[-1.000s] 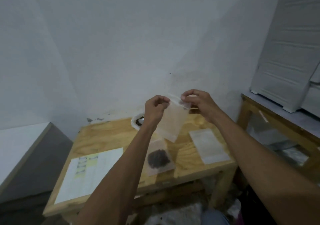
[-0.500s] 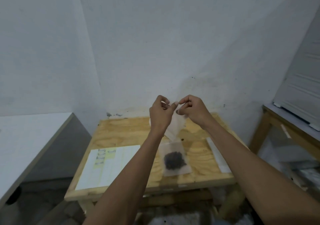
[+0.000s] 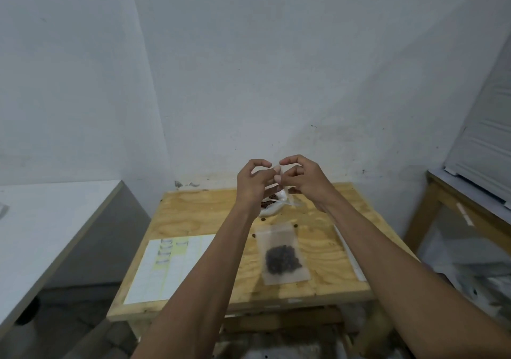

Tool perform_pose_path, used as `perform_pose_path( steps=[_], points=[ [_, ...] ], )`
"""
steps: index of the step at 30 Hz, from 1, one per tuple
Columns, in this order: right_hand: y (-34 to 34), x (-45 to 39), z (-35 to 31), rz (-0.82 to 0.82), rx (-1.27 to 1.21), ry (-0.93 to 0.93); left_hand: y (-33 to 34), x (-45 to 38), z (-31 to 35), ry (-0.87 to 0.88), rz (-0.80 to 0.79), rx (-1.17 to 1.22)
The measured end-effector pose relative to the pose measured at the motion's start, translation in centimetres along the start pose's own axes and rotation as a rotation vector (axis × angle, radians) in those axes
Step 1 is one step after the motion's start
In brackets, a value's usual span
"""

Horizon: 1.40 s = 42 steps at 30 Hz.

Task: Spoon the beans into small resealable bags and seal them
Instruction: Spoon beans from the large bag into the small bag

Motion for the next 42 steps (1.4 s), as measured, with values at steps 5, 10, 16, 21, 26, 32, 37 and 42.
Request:
perform_pose_path(
  steps=[5,10,16,21,26,32,37,42],
  points=[
    [0.3,0.0,0.1,-0.016,-0.062,0.008,-0.3,-0.1,0.0,0.002,-0.004,-0.016],
    [-0.2,-0.1,-0.1,0.041,-0.046,-0.004,-0.9,-0.3,0.8,0.101,0.018,-0.126],
    [0.0,-0.1,-1.1,0.233,0.264,-0.128,-0.5,-0.6,1.5,0.191,0.056,-0.479],
    [0.8,-0.1,-0.9,0.267,0.399,-0.179,-0.9,-1.3,1.6,0.148,0.052,-0.568],
    [1.5,-0.2,-0.5,0.229,0.442,-0.139,-1.8,-1.3,1.5,0.175,0.097,-0.611],
    [1.9,-0.3,-0.9,0.161,0.461,-0.111,-2.8,-1.3,0.8,0.088,0.079,-0.517],
    [1.3,-0.1,-0.8,0.193,0.452,-0.082,-2.7,-0.9,1.6,0.163,0.052,-0.583],
    [1.7,0.3,-1.3,0.255,0.574,-0.15,-2.1,-0.5,1.7,0.182,0.036,-0.694]
  ],
)
Point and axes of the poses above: each hand's wrist, its own x-axis away from the middle knuckle, its own y-axis out of the palm, z = x × y, the point moved 9 cm from there along -x, towards the middle knuckle, and after that the axes turned 1 degree about -z, right-handed, at the moved point
